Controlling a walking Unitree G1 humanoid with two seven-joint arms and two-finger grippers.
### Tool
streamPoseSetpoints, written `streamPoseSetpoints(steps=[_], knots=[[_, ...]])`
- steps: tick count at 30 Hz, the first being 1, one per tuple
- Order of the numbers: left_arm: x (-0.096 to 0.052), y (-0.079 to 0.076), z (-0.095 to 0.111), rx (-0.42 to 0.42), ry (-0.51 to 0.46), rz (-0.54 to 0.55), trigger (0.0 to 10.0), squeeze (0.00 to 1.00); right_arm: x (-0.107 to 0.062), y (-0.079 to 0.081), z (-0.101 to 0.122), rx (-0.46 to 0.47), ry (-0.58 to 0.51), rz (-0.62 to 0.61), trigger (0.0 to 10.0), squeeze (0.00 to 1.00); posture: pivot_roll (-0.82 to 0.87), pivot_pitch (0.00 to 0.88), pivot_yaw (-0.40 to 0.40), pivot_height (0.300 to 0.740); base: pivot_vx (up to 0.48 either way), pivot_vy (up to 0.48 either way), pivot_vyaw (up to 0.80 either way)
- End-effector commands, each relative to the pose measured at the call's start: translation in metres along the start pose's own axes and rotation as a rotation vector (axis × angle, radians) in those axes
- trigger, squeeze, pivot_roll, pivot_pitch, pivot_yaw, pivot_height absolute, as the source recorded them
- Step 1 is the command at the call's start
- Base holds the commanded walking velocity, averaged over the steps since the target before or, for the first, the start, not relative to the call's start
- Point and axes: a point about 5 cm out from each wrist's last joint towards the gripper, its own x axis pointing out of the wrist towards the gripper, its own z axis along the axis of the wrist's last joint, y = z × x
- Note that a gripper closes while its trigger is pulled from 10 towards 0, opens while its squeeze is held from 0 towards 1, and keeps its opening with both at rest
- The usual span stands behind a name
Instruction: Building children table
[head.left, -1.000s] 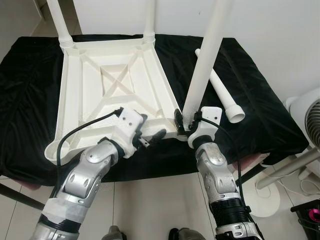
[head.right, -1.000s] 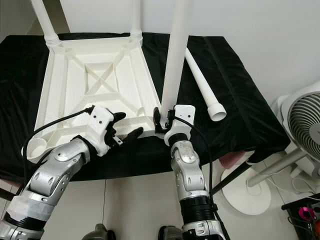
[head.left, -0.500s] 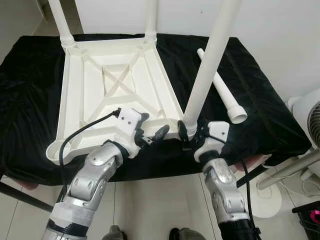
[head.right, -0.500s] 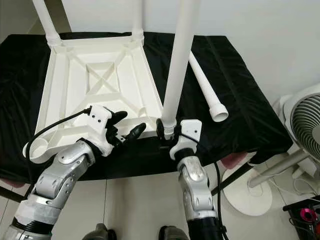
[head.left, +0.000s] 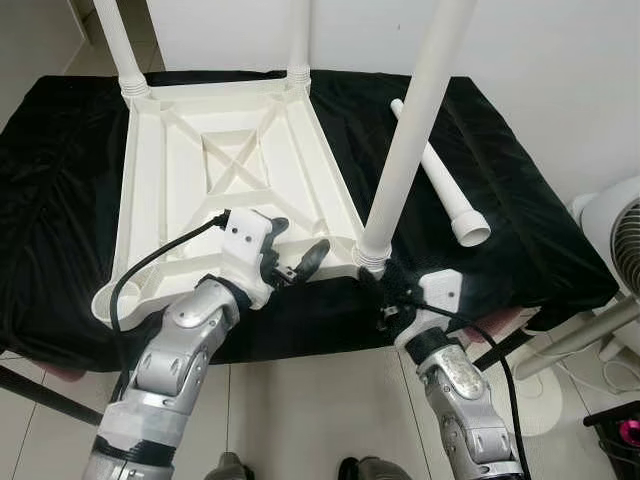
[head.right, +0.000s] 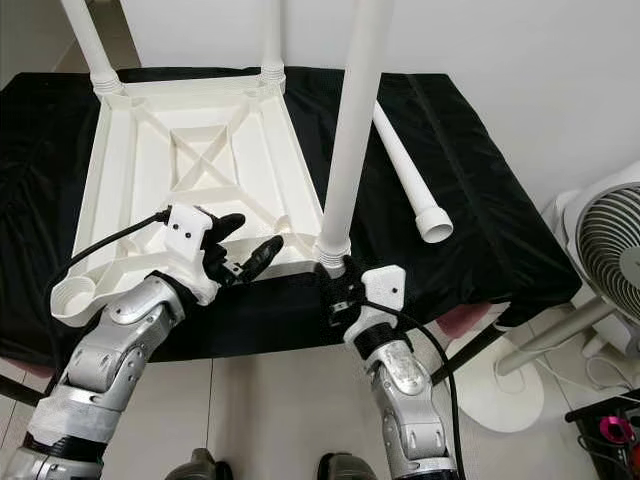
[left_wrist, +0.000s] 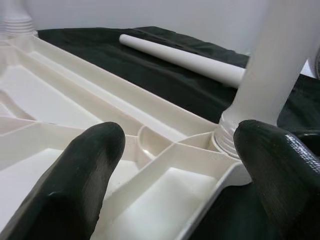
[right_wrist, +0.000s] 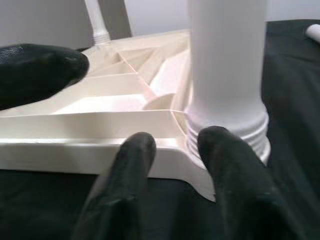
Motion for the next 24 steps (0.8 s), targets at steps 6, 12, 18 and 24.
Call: streamPoseSetpoints(steps=[6, 12, 18, 24], knots=[[-0.001, 0.025, -0.013, 0.145, 0.125, 0.143, 10.0, 0.00, 0.007, -0.005, 0.007, -0.035, -0.003, 0.063, 1.8, 0.00, -0.04, 0.014, 0.007, 0.740, 0.000, 0.000, 0.00], [-0.002, 0.034, -0.020, 0.188, 0.190, 0.187, 10.0, 0.00, 0.021, -0.011, 0.017, -0.069, -0.022, 0.119, 10.0, 0.00, -0.04, 0.017, 0.012, 0.740, 0.000, 0.000, 0.00], [0.000, 0.040, -0.022, 0.203, 0.219, 0.222, 10.0, 0.00, 0.031, -0.025, 0.024, -0.085, -0.020, 0.136, 10.0, 0.00, -0.03, 0.022, 0.011, 0.740, 0.000, 0.000, 0.00], [0.001, 0.048, -0.023, 0.224, 0.244, 0.266, 10.0, 0.00, 0.032, -0.043, 0.025, -0.093, -0.022, 0.059, 10.0, 0.00, -0.03, 0.028, 0.008, 0.740, 0.000, 0.000, 0.00]])
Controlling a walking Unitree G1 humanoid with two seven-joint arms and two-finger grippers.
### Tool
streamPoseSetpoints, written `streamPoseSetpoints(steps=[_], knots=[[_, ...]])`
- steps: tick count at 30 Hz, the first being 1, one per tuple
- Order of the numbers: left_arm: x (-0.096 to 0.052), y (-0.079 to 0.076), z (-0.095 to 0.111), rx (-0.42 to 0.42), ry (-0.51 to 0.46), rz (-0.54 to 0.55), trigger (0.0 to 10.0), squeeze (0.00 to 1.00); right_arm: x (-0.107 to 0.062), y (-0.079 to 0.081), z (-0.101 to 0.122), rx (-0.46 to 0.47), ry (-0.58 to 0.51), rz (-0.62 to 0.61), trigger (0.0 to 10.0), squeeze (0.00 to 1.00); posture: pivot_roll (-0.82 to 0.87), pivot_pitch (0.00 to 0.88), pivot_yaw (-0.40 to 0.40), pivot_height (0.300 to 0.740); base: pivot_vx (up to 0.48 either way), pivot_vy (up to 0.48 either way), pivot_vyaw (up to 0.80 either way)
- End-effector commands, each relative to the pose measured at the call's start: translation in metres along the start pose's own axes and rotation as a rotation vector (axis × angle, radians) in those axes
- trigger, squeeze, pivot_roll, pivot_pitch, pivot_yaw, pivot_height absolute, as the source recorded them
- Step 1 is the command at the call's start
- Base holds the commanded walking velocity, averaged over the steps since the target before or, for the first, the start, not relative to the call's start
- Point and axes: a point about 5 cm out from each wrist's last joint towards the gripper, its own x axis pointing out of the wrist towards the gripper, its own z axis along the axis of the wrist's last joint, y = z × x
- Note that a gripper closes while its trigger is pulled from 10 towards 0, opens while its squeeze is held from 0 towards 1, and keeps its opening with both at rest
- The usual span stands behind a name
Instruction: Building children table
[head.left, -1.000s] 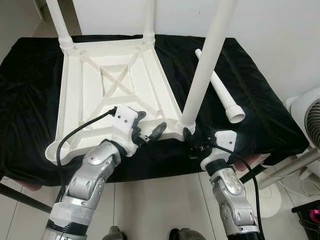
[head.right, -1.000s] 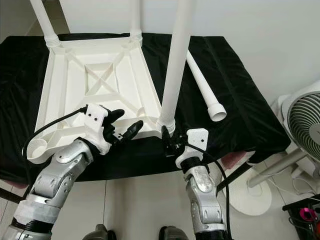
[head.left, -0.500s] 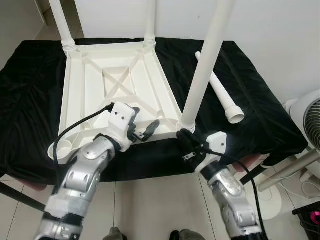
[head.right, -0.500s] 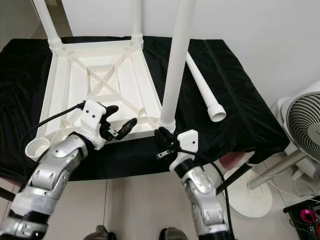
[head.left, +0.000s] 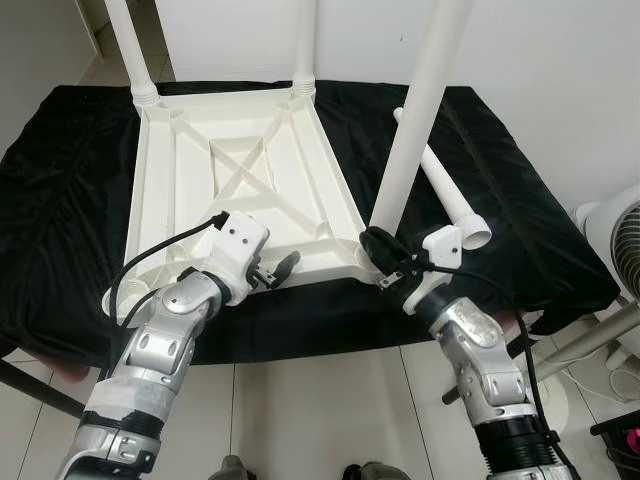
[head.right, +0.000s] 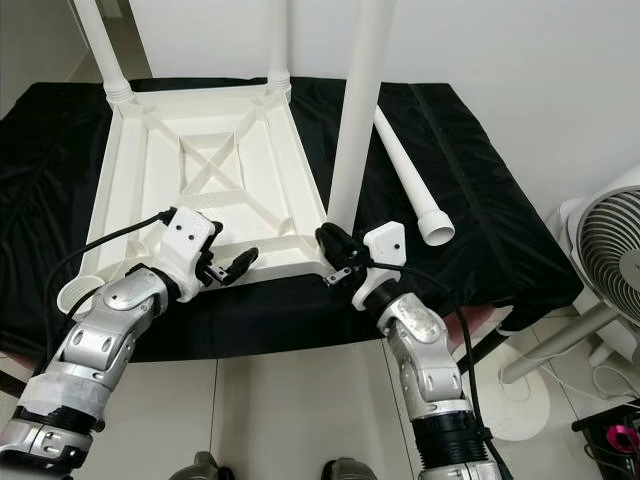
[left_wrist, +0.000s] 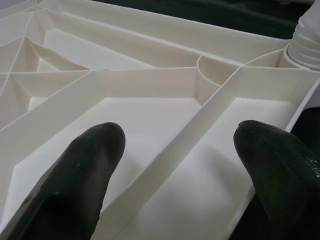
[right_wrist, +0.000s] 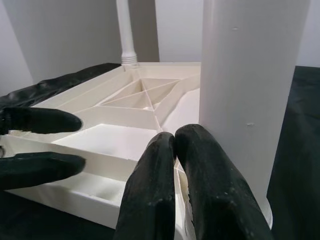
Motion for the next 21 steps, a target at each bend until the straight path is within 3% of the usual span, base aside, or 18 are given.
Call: streamPoseSetpoints(steps=[1, 10, 15, 21], knots=[[0.000, 0.014, -0.002, 0.004, 0.023, 0.189, 10.0, 0.00, -0.004, -0.010, -0.003, 0.001, 0.013, -0.052, 10.0, 0.00, -0.03, 0.028, 0.008, 0.740, 0.000, 0.000, 0.00], [0.021, 0.023, 0.006, 0.051, 0.069, 0.230, 10.0, 0.00, -0.005, -0.014, -0.001, 0.010, -0.003, -0.089, 10.0, 0.00, -0.03, 0.046, 0.019, 0.740, 0.000, 0.000, 0.00], [0.028, 0.023, 0.009, 0.069, 0.082, 0.211, 10.0, 0.00, -0.005, -0.008, 0.003, 0.025, -0.020, -0.071, 10.0, 0.00, -0.05, 0.053, 0.030, 0.740, 0.000, 0.000, 0.00], [0.041, 0.021, 0.007, -0.029, 0.145, 0.119, 10.0, 0.00, -0.008, 0.002, -0.001, 0.041, -0.014, -0.072, 10.0, 0.00, -0.07, 0.072, 0.047, 0.740, 0.000, 0.000, 0.00]])
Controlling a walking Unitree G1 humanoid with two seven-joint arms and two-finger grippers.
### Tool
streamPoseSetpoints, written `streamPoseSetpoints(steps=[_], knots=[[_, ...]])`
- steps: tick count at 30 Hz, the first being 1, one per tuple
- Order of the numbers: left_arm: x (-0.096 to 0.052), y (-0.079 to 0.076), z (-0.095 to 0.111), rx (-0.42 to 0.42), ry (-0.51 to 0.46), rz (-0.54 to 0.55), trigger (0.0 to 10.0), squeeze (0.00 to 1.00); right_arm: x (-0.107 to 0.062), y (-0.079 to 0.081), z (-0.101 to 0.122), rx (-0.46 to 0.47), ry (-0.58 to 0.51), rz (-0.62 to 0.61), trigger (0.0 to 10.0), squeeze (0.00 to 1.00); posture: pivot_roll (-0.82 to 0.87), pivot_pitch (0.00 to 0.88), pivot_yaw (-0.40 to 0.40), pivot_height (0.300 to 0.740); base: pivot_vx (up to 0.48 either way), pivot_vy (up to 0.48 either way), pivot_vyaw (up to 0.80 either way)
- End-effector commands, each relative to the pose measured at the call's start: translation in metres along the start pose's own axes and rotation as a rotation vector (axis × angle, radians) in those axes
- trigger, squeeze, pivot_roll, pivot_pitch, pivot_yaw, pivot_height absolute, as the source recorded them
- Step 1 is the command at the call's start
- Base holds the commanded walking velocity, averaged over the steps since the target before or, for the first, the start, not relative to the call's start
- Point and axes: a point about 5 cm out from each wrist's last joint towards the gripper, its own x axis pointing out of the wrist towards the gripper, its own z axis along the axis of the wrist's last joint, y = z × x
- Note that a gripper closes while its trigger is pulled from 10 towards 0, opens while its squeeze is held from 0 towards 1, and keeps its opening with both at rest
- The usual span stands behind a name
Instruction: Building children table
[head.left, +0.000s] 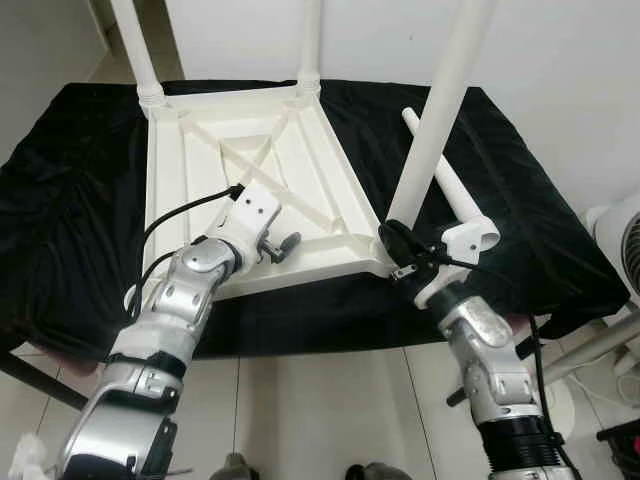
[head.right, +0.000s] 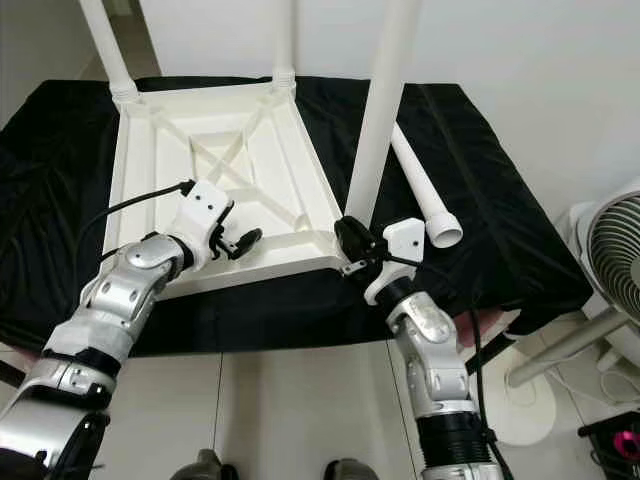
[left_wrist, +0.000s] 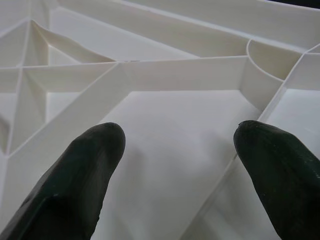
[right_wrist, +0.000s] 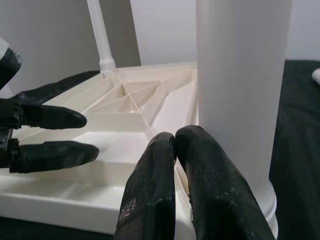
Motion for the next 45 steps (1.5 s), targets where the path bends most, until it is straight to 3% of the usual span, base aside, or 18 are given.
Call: streamPoseSetpoints(steps=[1, 3, 5, 8, 12, 20, 22, 25, 27, 34, 41, 45], knots=[[0.001, 0.007, -0.004, -0.039, 0.023, 0.107, 10.0, 0.00, -0.001, 0.002, 0.001, 0.003, 0.000, 0.000, 10.0, 0.00, -0.07, 0.072, 0.047, 0.740, 0.000, 0.000, 0.00], [0.003, 0.002, -0.002, -0.067, 0.023, 0.008, 10.0, 0.00, -0.003, 0.005, 0.002, 0.017, -0.010, 0.001, 10.0, 0.00, -0.07, 0.073, 0.050, 0.740, 0.000, 0.000, 0.00], [0.003, 0.003, -0.004, -0.052, 0.035, -0.007, 10.0, 0.00, -0.004, 0.007, 0.002, 0.026, -0.014, 0.007, 10.0, 0.00, -0.07, 0.075, 0.051, 0.740, 0.000, 0.000, 0.00], [0.004, 0.004, -0.005, -0.041, 0.046, -0.003, 10.0, 0.00, -0.004, 0.008, 0.002, 0.029, -0.014, 0.013, 10.0, 0.00, -0.07, 0.075, 0.051, 0.740, 0.000, 0.000, 0.00], [0.006, 0.007, -0.017, -0.062, 0.139, 0.010, 10.0, 0.00, -0.006, 0.015, -0.001, 0.040, 0.005, 0.037, 10.0, 0.00, -0.08, 0.076, 0.055, 0.740, 0.000, 0.000, 0.00], [0.007, 0.008, -0.016, -0.067, 0.144, -0.011, 10.0, 0.00, -0.006, 0.015, -0.001, 0.036, 0.009, 0.037, 10.0, 0.00, -0.08, 0.079, 0.056, 0.740, 0.000, 0.000, 0.00], [0.007, 0.009, -0.013, -0.086, 0.130, -0.043, 10.0, 0.00, -0.006, 0.014, -0.001, 0.034, 0.011, 0.035, 10.0, 0.00, -0.08, 0.079, 0.058, 0.740, 0.000, 0.000, 0.00], [-0.001, 0.003, 0.008, -0.157, -0.033, -0.191, 10.0, 0.00, -0.007, 0.014, -0.001, 0.035, 0.011, 0.030, 10.0, 0.00, -0.08, 0.078, 0.059, 0.740, 0.000, 0.000, 0.00], [-0.004, -0.001, 0.012, -0.165, -0.080, -0.252, 10.0, 0.00, -0.007, 0.015, -0.001, 0.038, 0.009, 0.031, 10.0, 0.00, -0.08, 0.076, 0.057, 0.740, 0.000, 0.000, 0.00], [-0.006, -0.010, 0.014, -0.135, -0.112, -0.302, 10.0, 0.00, -0.006, 0.018, -0.002, 0.046, 0.011, 0.038, 10.0, 0.00, -0.08, 0.074, 0.057, 0.740, 0.000, 0.000, 0.00], [-0.003, -0.017, -0.001, -0.063, -0.019, -0.286, 10.0, 0.00, -0.006, 0.018, -0.002, 0.043, 0.012, 0.042, 10.0, 0.00, -0.07, 0.076, 0.057, 0.740, 0.000, 0.000, 0.00], [0.000, -0.015, -0.011, -0.057, 0.070, -0.216, 10.0, 0.00, -0.006, 0.019, -0.002, 0.044, 0.012, 0.043, 10.0, 0.00, -0.07, 0.076, 0.057, 0.740, 0.000, 0.000, 0.00]])
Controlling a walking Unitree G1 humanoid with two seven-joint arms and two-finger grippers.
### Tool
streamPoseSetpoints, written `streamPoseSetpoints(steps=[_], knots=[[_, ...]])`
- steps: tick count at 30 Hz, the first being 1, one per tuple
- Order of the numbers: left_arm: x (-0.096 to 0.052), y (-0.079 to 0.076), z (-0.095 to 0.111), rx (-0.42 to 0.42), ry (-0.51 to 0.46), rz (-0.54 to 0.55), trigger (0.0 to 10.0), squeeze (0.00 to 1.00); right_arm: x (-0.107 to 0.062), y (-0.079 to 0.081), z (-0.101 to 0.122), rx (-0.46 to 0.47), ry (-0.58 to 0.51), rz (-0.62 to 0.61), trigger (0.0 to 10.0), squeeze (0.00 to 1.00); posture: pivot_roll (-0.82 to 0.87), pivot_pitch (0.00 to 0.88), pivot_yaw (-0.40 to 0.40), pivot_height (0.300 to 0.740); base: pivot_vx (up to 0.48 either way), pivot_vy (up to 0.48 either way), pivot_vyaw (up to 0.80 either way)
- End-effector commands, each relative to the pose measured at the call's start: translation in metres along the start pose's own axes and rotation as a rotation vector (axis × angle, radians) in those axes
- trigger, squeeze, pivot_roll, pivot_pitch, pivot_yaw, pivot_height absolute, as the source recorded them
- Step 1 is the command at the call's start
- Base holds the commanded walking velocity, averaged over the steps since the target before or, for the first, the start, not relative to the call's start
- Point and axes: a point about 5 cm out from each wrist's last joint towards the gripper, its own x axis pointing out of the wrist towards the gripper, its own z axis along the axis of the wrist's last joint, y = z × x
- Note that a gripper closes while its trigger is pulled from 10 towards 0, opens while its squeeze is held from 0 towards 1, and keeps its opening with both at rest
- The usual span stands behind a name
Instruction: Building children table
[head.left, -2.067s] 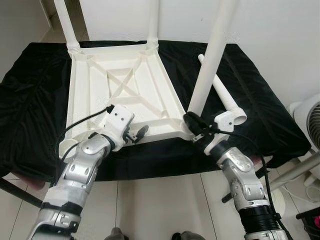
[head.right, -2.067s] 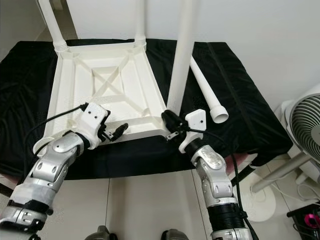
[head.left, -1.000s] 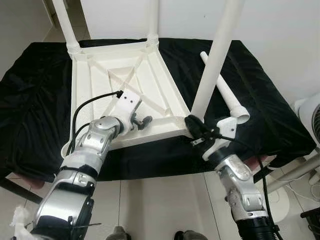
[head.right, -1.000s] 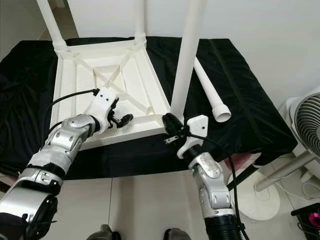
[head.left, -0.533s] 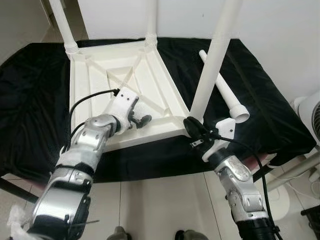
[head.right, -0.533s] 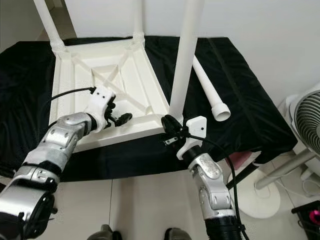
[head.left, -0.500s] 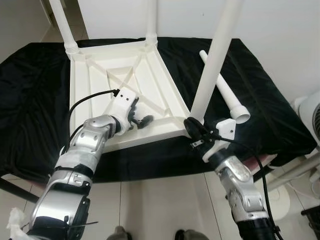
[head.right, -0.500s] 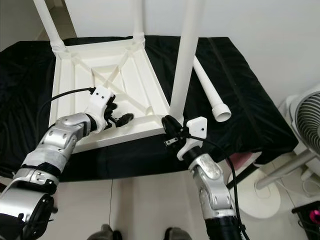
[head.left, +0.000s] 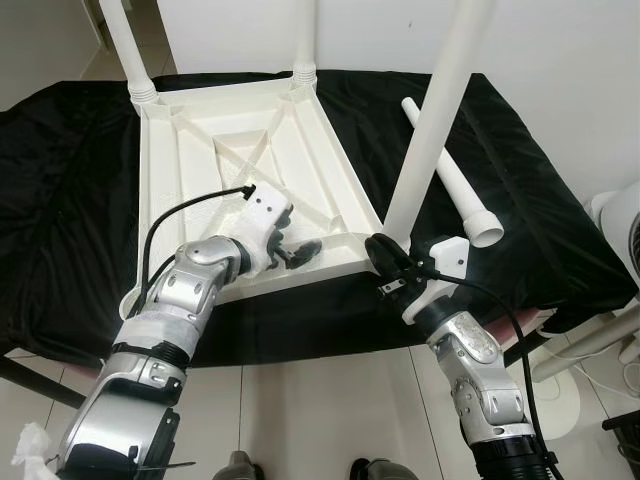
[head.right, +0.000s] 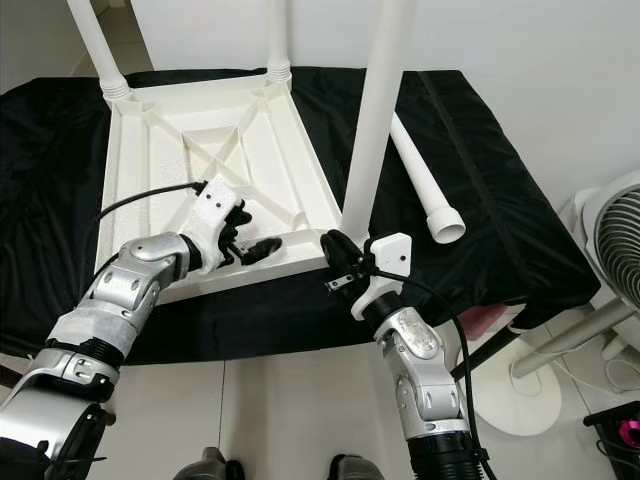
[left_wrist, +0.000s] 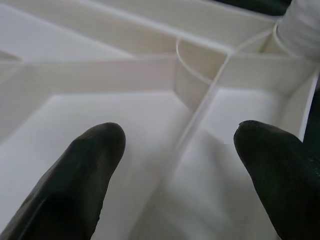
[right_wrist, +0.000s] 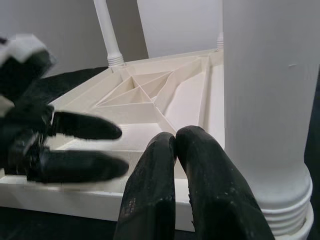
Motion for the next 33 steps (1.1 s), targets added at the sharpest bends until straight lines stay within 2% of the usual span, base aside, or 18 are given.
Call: streamPoseSetpoints(steps=[1, 3, 5, 7, 8, 9, 10, 11, 12, 15, 16, 26, 28, 30, 31, 32, 33], knots=[[0.000, 0.001, -0.008, -0.002, 0.053, 0.026, 10.0, 0.00, 0.000, 0.003, -0.001, 0.007, 0.006, 0.009, 10.0, 0.00, -0.07, 0.076, 0.057, 0.740, 0.000, 0.000, 0.00], [0.002, 0.007, -0.015, -0.012, 0.116, 0.116, 10.0, 0.00, 0.000, 0.005, 0.000, 0.009, 0.005, 0.011, 10.0, 0.00, -0.08, 0.077, 0.060, 0.740, 0.000, 0.000, 0.00], [0.002, 0.007, -0.015, -0.012, 0.116, 0.116, 10.0, 0.00, 0.000, 0.005, 0.000, 0.009, 0.005, 0.011, 10.0, 0.00, -0.08, 0.077, 0.060, 0.740, 0.000, 0.000, 0.00], [-0.001, 0.019, -0.022, -0.043, 0.167, 0.240, 10.0, 0.00, -0.001, 0.006, -0.001, 0.009, 0.007, 0.010, 10.0, 0.00, -0.08, 0.080, 0.059, 0.740, 0.000, 0.000, 0.00], [-0.001, 0.019, -0.022, -0.043, 0.167, 0.240, 10.0, 0.00, -0.001, 0.006, -0.001, 0.009, 0.007, 0.010, 10.0, 0.00, -0.08, 0.080, 0.059, 0.740, 0.000, 0.000, 0.00], [-0.003, 0.025, -0.023, -0.059, 0.175, 0.285, 9.3, 0.00, -0.001, 0.006, -0.001, 0.009, 0.009, 0.010, 10.0, 0.00, -0.08, 0.080, 0.058, 0.740, 0.000, 0.000, 0.00], [-0.003, 0.025, -0.023, -0.059, 0.175, 0.285, 9.3, 0.00, -0.001, 0.006, -0.001, 0.009, 0.009, 0.010, 10.0, 0.00, -0.08, 0.080, 0.058, 0.740, 0.000, 0.000, 0.00], [-0.006, 0.030, -0.022, -0.068, 0.173, 0.325, 4.9, 0.00, -0.001, 0.006, -0.002, 0.009, 0.011, 0.009, 10.0, 0.00, -0.07, 0.082, 0.057, 0.740, 0.000, 0.000, 0.00], [-0.007, 0.033, -0.020, -0.058, 0.163, 0.349, 1.9, 0.00, -0.001, 0.006, -0.002, 0.009, 0.014, 0.011, 10.0, 0.00, -0.07, 0.082, 0.056, 0.740, 0.000, 0.000, 0.00], [-0.009, 0.035, -0.018, -0.049, 0.159, 0.365, 1.9, 0.00, -0.001, 0.007, -0.003, 0.010, 0.015, 0.012, 10.0, 0.00, -0.07, 0.082, 0.056, 0.740, 0.000, 0.000, 0.00], [-0.010, 0.036, -0.017, -0.043, 0.152, 0.375, 0.0, 0.00, 0.000, 0.007, -0.003, 0.011, 0.017, 0.013, 10.0, 0.00, -0.07, 0.082, 0.054, 0.740, 0.000, 0.000, 0.00], [-0.005, 0.035, -0.009, -0.018, 0.123, 0.379, 0.0, 0.00, 0.002, 0.007, -0.003, 0.010, 0.015, 0.011, 10.0, 0.00, -0.07, 0.078, 0.052, 0.740, 0.000, 0.000, 0.00], [-0.002, 0.033, -0.006, -0.013, 0.111, 0.375, 0.0, 0.00, 0.003, 0.007, -0.003, 0.009, 0.015, 0.010, 10.0, 0.00, -0.07, 0.078, 0.055, 0.740, 0.000, 0.000, 0.00], [0.004, 0.023, 0.000, 0.003, 0.069, 0.339, 0.0, 0.00, 0.003, 0.007, -0.003, 0.007, 0.014, 0.006, 10.0, 0.00, -0.07, 0.078, 0.055, 0.740, 0.000, 0.000, 0.00], [0.004, 0.023, 0.000, 0.003, 0.069, 0.339, 0.0, 0.00, 0.003, 0.007, -0.003, 0.007, 0.014, 0.006, 10.0, 0.00, -0.07, 0.078, 0.055, 0.740, 0.000, 0.000, 0.00], [0.008, 0.015, 0.003, 0.012, 0.050, 0.298, 0.0, 0.00, 0.003, 0.007, -0.003, 0.007, 0.014, 0.002, 10.0, 0.00, -0.07, 0.079, 0.056, 0.740, 0.000, 0.000, 0.00], [0.008, 0.015, 0.003, 0.012, 0.050, 0.298, 0.0, 0.00, 0.003, 0.007, -0.003, 0.007, 0.014, 0.002, 10.0, 0.00, -0.07, 0.079, 0.056, 0.740, 0.000, 0.000, 0.00]])
